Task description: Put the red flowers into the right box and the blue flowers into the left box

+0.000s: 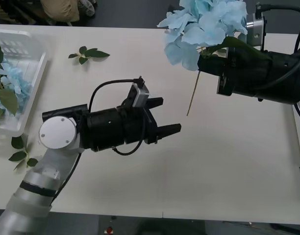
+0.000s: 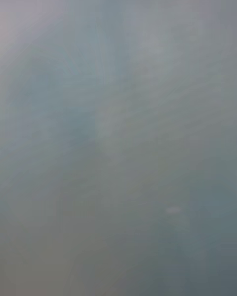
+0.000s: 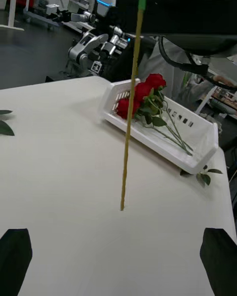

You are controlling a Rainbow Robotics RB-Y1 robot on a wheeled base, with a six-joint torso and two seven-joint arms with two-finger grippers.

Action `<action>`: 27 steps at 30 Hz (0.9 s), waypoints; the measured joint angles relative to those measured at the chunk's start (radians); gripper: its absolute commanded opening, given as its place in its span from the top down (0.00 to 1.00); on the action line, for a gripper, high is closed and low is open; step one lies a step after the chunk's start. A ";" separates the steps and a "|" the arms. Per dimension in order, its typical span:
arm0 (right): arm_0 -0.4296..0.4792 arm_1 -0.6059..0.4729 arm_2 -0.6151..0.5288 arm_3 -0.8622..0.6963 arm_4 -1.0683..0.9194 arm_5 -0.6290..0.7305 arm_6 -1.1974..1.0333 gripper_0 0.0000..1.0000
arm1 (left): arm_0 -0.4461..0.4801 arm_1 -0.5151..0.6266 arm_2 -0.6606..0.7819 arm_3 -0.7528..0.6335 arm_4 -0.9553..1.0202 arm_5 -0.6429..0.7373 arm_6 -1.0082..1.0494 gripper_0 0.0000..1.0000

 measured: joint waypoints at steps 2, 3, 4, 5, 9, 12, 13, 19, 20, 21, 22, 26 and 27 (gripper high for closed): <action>0.000 0.000 0.000 0.001 0.000 0.000 0.000 1.00 | -0.016 -0.005 -0.015 0.022 0.005 -0.037 0.000 0.00; 0.000 0.000 0.000 0.003 0.000 0.000 0.000 1.00 | -0.024 -0.013 -0.021 0.032 0.005 -0.054 0.000 0.00; 0.000 0.000 0.000 0.003 0.000 0.000 0.000 1.00 | -0.032 -0.023 -0.025 0.044 0.005 -0.070 0.000 0.00; 0.000 0.000 0.000 0.004 0.000 0.000 0.000 1.00 | -0.043 -0.036 -0.030 0.060 0.005 -0.085 0.000 0.00; 0.000 0.000 0.001 0.005 0.000 0.000 0.000 1.00 | -0.100 -0.077 -0.053 0.130 0.037 -0.138 0.000 0.25; 0.000 0.000 0.001 0.006 0.000 0.001 0.000 1.00 | -0.139 -0.083 -0.084 0.150 0.048 -0.175 0.000 1.00; 0.000 0.000 0.001 0.006 0.000 0.001 0.000 1.00 | -0.148 -0.083 -0.095 0.150 0.048 -0.190 0.000 1.00; 0.000 0.000 0.001 0.006 0.000 0.001 0.000 1.00 | -0.172 -0.083 -0.135 0.150 0.074 -0.231 0.000 1.00; 0.000 0.000 0.001 0.006 0.000 0.001 0.000 1.00 | -0.172 -0.083 -0.135 0.150 0.074 -0.231 0.000 1.00; 0.000 0.000 0.001 0.006 0.000 0.001 0.000 1.00 | -0.172 -0.083 -0.135 0.150 0.074 -0.231 0.000 1.00; 0.000 0.000 0.001 0.006 0.000 0.001 0.000 1.00 | -0.172 -0.083 -0.135 0.150 0.074 -0.231 0.000 1.00; 0.000 0.000 0.001 0.007 0.000 0.001 0.000 1.00 | -0.172 -0.083 -0.135 0.150 0.077 -0.231 0.000 1.00; 0.000 0.000 0.001 0.007 0.000 0.001 0.000 1.00 | -0.172 -0.083 -0.135 0.150 0.081 -0.231 0.000 1.00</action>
